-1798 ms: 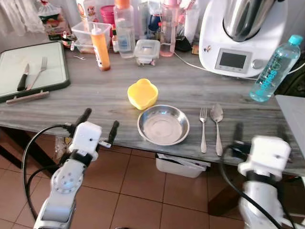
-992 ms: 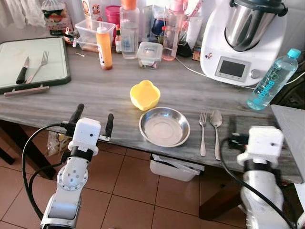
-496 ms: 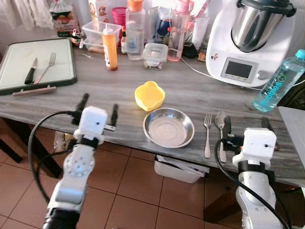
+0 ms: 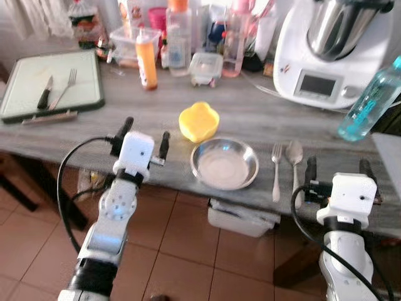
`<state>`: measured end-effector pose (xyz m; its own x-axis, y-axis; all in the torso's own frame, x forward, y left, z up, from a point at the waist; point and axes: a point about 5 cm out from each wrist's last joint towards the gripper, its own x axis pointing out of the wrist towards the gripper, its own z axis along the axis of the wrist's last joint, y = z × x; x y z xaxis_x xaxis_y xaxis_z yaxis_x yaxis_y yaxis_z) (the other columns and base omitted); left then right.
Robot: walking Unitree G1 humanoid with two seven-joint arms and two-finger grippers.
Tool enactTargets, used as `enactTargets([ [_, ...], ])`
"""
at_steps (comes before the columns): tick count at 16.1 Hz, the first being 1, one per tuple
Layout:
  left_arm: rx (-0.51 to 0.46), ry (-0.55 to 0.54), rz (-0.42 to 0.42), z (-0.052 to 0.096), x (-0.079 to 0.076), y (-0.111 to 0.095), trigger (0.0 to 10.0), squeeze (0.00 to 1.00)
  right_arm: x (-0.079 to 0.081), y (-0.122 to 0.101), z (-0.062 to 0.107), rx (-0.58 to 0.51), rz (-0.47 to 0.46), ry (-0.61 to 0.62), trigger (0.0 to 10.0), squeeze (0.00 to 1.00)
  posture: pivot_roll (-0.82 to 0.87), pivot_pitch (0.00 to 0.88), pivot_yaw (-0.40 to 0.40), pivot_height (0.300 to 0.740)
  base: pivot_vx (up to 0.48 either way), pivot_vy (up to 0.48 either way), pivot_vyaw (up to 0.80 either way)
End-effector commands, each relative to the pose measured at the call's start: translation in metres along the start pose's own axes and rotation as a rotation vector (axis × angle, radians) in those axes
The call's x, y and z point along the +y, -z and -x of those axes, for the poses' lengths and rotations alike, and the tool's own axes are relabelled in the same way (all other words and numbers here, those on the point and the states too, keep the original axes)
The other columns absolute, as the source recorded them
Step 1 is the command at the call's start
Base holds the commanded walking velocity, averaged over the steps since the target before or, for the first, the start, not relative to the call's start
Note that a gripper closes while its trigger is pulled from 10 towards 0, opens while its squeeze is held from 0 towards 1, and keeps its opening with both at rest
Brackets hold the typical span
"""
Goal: Setting the table
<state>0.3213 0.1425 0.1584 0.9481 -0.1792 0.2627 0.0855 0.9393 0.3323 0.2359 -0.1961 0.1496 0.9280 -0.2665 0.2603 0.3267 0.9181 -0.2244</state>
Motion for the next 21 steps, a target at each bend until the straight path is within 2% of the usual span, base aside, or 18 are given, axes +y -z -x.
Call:
enactTargets([
  [1, 0.003, 0.008, 0.000, -0.002, 0.000, 0.001, 10.0, 0.00, -0.007, -0.006, 0.001, -0.024, 0.011, 0.022, 10.0, 0.08, 0.10, 0.054, -0.022, 0.740, -0.341, 0.000, 0.00],
  [12, -0.010, 0.033, 0.032, -0.008, -0.006, -0.003, 10.0, 0.00, -0.011, -0.008, 0.001, -0.026, 0.026, 0.039, 10.0, 0.08, 0.09, 0.059, -0.015, 0.740, -0.353, 0.000, 0.00],
  [21, 0.019, 0.082, 0.054, -0.006, -0.022, 0.006, 10.0, 0.00, -0.016, -0.009, 0.003, -0.024, 0.049, 0.045, 10.0, 0.09, 0.07, 0.055, -0.016, 0.740, -0.340, 0.000, 0.00],
])
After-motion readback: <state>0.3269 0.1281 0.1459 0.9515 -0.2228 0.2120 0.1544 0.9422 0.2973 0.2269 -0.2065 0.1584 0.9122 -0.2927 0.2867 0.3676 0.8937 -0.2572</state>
